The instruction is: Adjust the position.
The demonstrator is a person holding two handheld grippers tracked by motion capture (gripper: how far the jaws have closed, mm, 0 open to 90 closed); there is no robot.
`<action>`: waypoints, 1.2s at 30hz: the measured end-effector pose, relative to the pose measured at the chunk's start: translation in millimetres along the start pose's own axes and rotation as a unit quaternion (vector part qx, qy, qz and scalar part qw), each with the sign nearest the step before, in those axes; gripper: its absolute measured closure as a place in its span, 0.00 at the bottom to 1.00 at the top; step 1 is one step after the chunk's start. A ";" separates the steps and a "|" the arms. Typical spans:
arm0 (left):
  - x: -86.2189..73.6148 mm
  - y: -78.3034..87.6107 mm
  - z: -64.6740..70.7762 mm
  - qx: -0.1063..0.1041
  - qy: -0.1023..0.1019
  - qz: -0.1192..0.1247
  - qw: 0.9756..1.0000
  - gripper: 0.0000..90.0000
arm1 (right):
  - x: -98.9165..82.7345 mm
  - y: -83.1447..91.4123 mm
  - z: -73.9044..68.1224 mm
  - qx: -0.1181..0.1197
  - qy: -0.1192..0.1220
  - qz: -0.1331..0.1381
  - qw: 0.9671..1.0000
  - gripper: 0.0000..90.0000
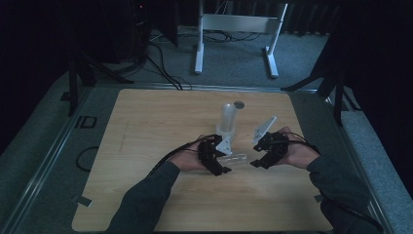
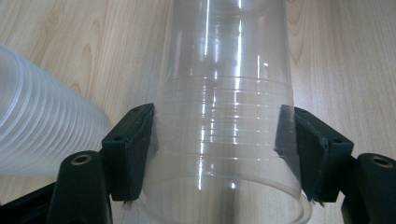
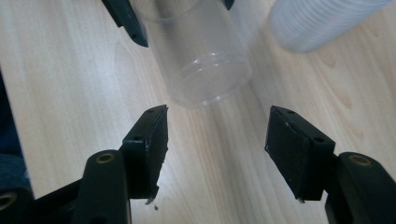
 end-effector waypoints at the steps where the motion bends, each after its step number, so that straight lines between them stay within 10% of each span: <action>1: 0.2 -0.5 0.4 0.001 -0.003 0.000 1.000 0.33 | -0.3 -0.3 -0.8 0.002 -0.001 -0.005 1.000 0.43; 36: 14.7 -3.2 18.2 0.024 -0.066 -0.004 0.998 0.33 | 8.7 -27.0 -17.2 0.034 0.037 -0.054 0.997 0.37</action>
Point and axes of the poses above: each handheld gripper's, and its own axes: y roughly backward along the jaws, x roughly out of its top, z roughly to its right, the point moved 7 cm from there along -y, roughly forward along the jaws
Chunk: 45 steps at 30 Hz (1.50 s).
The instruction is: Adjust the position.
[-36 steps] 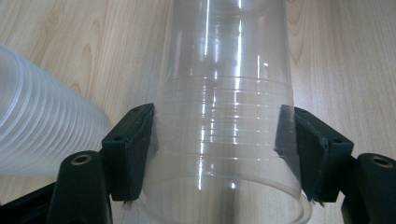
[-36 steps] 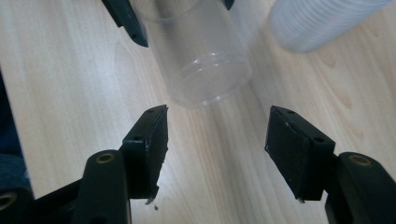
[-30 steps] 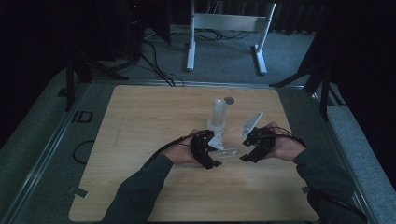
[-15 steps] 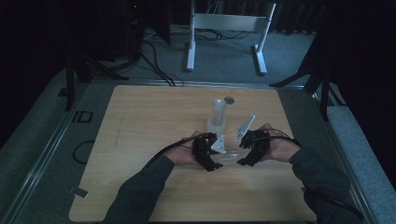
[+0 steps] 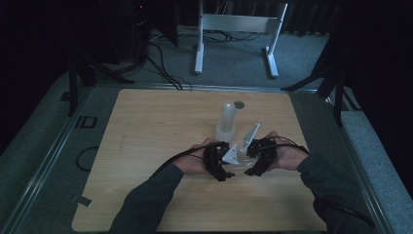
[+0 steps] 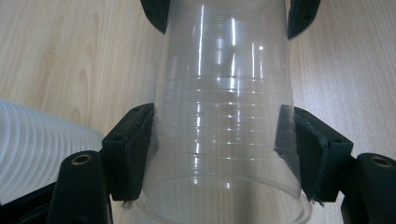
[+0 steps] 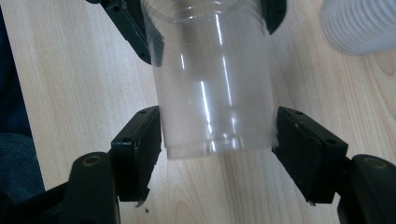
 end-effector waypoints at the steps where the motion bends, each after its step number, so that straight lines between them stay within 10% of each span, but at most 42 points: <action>1: 1.5 0.1 1.0 0.002 -0.002 0.002 1.000 0.33 | 0.1 -0.7 -0.8 0.001 -0.002 -0.001 1.000 0.37; 18: 3.5 -2.2 3.4 0.013 -0.016 -0.004 1.000 0.30 | -2.9 -3.8 -2.4 0.008 0.007 -0.018 1.000 0.46; 27: 6.7 -0.9 -0.4 0.014 0.012 0.010 1.000 0.20 | -5.8 -5.0 -1.1 0.007 0.003 -0.010 1.000 0.46; 45: 11.4 7.8 -11.4 0.027 0.047 0.048 0.997 0.21 | -32.2 -13.9 14.3 -0.027 -0.087 -0.006 0.996 0.46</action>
Point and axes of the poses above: each handheld gripper's, and its own axes: y roughly backward along the jaws, x roughly out of its top, z roughly to its right, the point moved 7 cm from there along -y, roughly forward along the jaws
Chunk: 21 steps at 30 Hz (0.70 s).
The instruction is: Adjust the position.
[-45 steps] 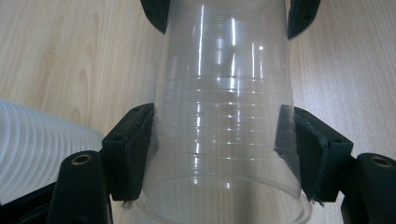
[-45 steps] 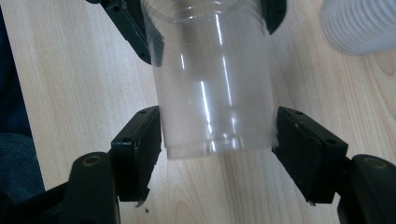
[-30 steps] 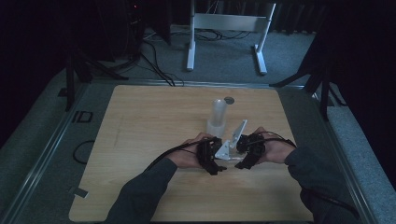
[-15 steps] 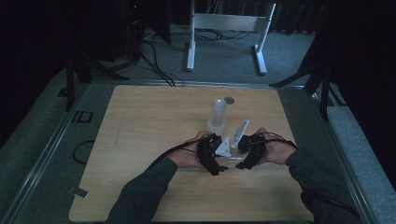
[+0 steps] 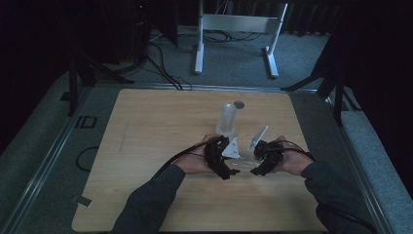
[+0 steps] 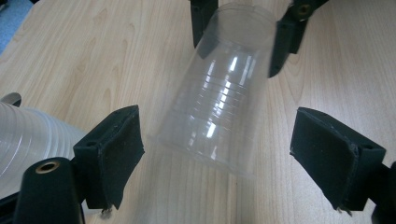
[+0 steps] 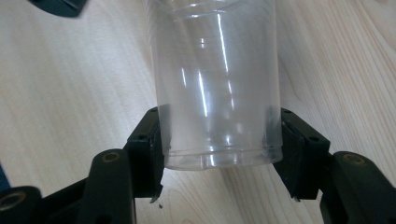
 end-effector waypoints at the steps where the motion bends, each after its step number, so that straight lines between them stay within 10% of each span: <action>1: 0.3 -0.2 -0.5 0.000 0.004 0.004 1.000 0.23 | -2.2 -0.6 2.4 -0.001 -0.012 0.002 1.000 0.46; 12: 1.5 0.8 -6.5 0.006 0.026 0.016 1.000 0.27 | -19.0 -3.6 22.3 -0.027 -0.104 0.017 0.994 0.46; 21: 0.9 1.5 -11.1 0.018 0.040 0.016 0.999 0.28 | -23.8 -2.7 29.3 -0.043 -0.133 0.025 0.990 0.46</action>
Point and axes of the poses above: each handheld gripper's, and its own axes: y roughly backward along the jaws, x roughly out of its top, z roughly to its right, the point moved 7 cm from there along -y, roughly forward along the jaws
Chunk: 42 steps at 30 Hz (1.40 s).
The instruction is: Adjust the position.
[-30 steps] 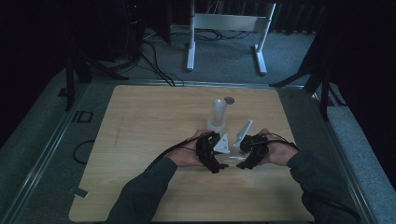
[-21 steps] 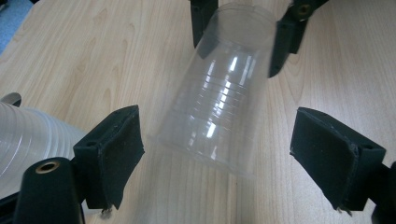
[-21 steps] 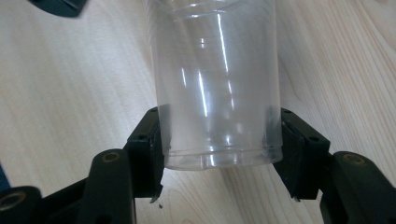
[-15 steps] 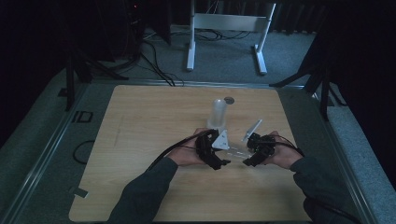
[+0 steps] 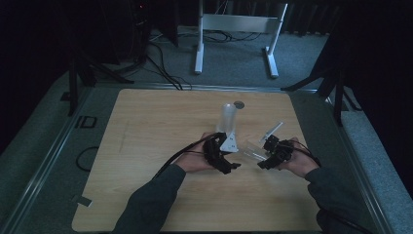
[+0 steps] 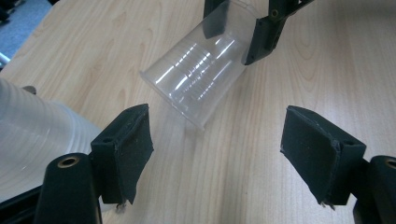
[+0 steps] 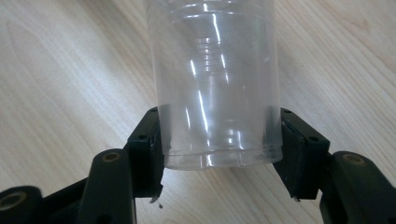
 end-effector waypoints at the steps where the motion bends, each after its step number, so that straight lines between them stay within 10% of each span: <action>1: 0.0 -0.3 -2.5 0.001 0.013 0.006 1.000 0.28 | 0.1 0.2 1.1 -0.002 -0.004 0.002 1.000 0.46; 20: -1.8 -2.9 -14.2 0.024 0.051 0.005 0.998 0.28 | -2.9 3.2 20.9 -0.048 -0.086 0.046 0.994 0.46; 42: 4.1 -0.8 -18.8 0.040 0.069 0.016 0.997 0.28 | -7.3 -3.2 32.3 -0.115 -0.167 0.090 0.975 0.46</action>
Point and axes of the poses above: each handheld gripper's, and its own axes: y roughly backward along the jaws, x roughly out of its top, z roughly to its right, the point moved 7 cm from there along -y, roughly forward along the jaws
